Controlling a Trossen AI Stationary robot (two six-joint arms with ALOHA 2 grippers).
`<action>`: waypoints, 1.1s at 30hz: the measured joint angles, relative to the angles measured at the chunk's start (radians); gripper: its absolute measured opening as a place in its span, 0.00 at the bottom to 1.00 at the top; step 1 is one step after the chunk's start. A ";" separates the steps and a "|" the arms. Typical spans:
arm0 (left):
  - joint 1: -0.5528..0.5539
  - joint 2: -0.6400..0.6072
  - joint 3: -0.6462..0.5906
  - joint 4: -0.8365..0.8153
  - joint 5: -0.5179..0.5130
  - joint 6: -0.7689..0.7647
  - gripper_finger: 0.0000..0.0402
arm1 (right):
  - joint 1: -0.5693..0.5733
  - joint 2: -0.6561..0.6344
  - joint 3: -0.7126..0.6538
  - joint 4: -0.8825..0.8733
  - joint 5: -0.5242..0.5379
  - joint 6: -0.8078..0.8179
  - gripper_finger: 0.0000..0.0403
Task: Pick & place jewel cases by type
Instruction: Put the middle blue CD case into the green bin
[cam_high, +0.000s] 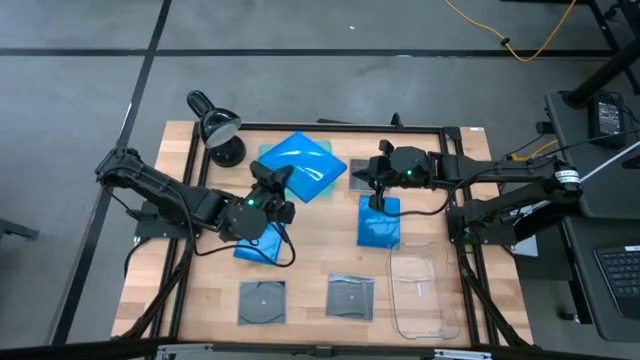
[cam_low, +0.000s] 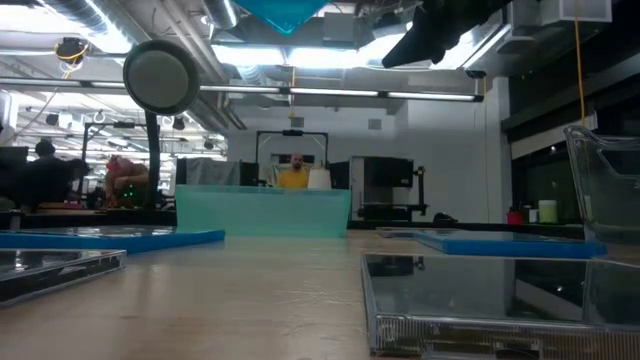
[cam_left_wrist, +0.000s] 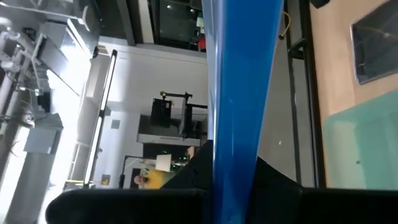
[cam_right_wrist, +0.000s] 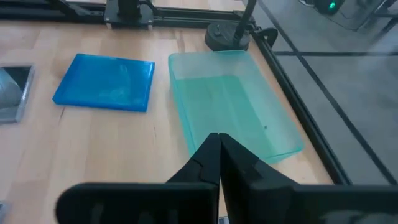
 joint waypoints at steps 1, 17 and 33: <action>0.000 0.000 0.000 0.000 0.000 -0.010 0.03 | 0.002 0.000 0.000 0.000 0.000 -0.006 0.01; 0.000 -0.014 0.000 0.005 0.074 -0.534 0.03 | 0.008 -0.002 0.000 -0.002 -0.021 -0.082 0.03; 0.018 -0.162 0.000 -0.043 0.470 -1.336 0.03 | 0.008 -0.003 0.001 -0.005 -0.027 -0.190 0.03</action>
